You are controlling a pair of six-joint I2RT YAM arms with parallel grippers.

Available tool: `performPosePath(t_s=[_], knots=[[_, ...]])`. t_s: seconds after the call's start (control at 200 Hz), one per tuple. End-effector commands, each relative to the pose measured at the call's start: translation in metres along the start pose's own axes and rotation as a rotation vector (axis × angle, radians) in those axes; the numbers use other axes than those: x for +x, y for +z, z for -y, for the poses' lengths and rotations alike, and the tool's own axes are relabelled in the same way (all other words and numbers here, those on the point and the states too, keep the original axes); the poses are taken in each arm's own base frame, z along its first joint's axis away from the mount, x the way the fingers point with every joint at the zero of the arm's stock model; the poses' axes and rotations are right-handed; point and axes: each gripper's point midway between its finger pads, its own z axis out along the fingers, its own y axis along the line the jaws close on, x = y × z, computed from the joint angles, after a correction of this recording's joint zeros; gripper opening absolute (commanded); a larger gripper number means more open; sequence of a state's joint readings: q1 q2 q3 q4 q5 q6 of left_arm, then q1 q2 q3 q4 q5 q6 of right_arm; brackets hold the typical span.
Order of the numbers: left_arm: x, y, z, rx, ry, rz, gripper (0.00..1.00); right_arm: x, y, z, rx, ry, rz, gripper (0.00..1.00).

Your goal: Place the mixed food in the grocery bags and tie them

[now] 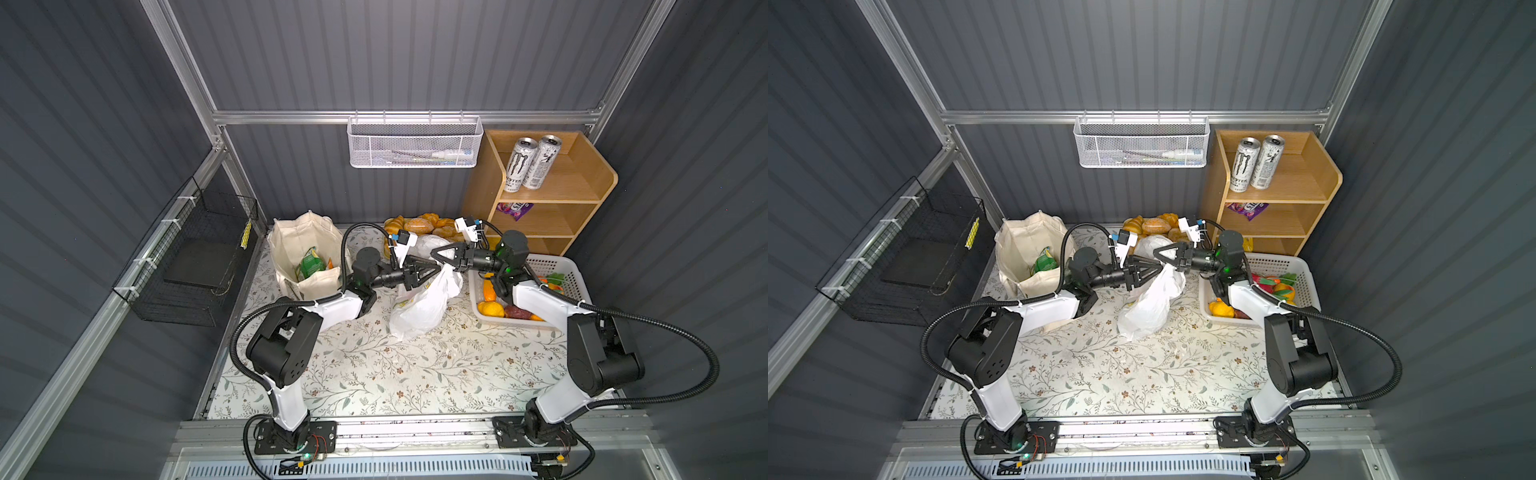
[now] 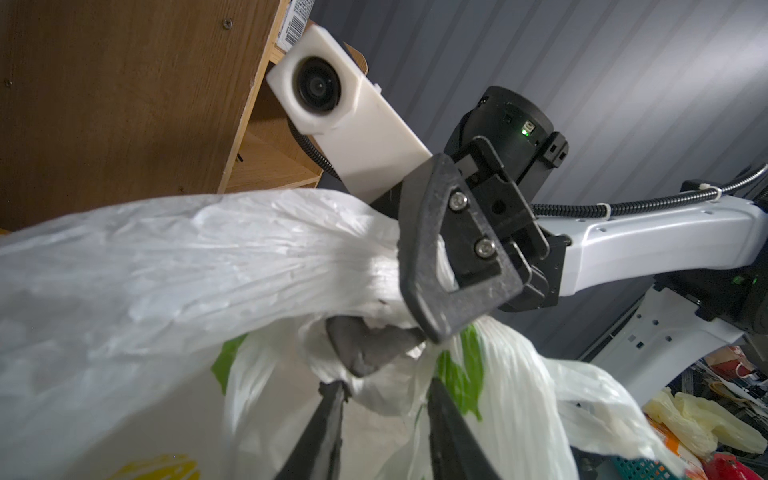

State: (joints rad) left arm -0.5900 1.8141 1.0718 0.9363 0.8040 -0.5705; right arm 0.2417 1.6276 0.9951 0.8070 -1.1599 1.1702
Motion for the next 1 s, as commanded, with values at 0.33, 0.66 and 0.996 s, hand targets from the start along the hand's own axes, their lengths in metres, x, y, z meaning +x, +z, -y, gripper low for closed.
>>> performPosePath(t_s=[0.33,0.66,0.996], knots=[[0.001,0.004,-0.003,-0.016,0.022,0.006,0.33,-0.004,-0.002,-0.015,-0.022,-0.06,0.001,0.23],[0.015,-0.005,-0.006,-0.055,0.032,-0.001,0.36,-0.002,-0.002,-0.011,-0.021,-0.045,-0.014,0.22],[-0.003,0.004,0.001,0.009,0.053,0.036,0.37,-0.002,-0.002,-0.008,-0.015,-0.034,-0.01,0.21]])
